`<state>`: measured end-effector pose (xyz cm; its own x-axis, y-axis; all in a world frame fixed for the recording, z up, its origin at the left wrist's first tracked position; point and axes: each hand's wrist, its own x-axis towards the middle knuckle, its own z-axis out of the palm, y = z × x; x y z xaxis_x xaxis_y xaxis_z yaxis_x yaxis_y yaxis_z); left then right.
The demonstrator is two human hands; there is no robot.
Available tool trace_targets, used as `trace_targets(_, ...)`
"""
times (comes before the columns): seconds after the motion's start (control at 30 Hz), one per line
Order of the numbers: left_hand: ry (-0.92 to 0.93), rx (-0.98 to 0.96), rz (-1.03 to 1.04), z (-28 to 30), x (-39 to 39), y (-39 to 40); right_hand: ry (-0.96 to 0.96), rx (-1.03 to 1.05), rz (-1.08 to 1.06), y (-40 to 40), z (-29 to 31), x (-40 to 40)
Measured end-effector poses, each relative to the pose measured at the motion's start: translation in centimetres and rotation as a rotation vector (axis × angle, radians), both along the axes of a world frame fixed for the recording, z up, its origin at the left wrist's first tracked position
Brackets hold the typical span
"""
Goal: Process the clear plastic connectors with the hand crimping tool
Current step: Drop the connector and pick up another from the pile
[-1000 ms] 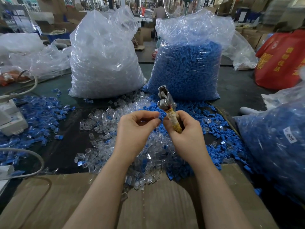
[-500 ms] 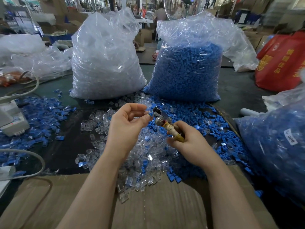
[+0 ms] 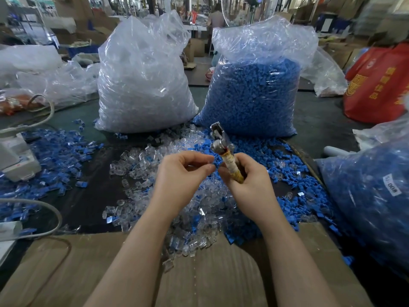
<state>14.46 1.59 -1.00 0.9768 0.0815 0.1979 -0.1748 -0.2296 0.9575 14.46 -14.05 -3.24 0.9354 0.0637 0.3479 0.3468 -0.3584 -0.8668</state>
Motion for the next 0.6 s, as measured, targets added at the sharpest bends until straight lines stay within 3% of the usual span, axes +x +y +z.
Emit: trace_targets(0.6, 0.023, 0.067, -0.019, 0.37, -0.25, -0.26, -0.046, -0.101, -0.046, 0.07, -0.25, 0.05)
